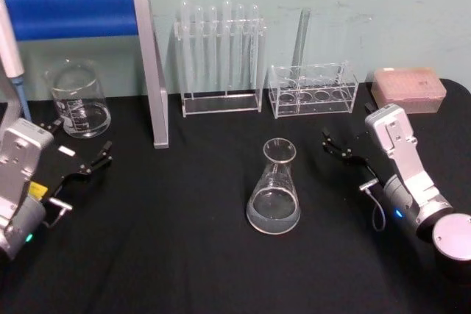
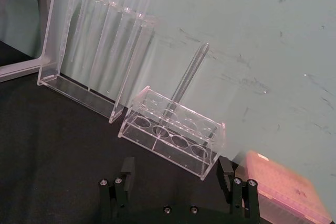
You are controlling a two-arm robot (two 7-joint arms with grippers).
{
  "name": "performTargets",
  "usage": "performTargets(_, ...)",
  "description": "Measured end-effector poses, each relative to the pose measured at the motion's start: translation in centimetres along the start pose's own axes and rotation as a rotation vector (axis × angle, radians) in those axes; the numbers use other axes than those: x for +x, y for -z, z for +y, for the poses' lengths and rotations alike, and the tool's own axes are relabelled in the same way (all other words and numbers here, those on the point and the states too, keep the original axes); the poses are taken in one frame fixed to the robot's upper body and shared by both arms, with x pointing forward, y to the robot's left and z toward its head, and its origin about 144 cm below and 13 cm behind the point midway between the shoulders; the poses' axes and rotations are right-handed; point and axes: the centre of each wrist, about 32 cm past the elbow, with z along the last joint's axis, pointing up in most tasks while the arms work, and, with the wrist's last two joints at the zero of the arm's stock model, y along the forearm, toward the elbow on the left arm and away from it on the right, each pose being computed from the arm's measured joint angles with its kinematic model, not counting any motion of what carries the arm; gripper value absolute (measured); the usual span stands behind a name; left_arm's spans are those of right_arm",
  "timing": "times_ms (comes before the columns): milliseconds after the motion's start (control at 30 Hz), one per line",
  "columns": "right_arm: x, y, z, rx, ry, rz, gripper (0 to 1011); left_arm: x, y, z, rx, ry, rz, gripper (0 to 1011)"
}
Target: Grasp the erlenmeyer flask with one hand, shake it three times, then place it back.
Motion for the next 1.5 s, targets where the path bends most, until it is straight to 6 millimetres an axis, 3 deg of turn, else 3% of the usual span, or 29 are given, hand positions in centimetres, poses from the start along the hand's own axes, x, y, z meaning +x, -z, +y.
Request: performTargets(1500, 0.01, -0.01, 0.00, 0.000, 0.000, 0.002, 1000, 0.00, 0.00, 0.00, 0.000, 0.000, 0.000, 1001)
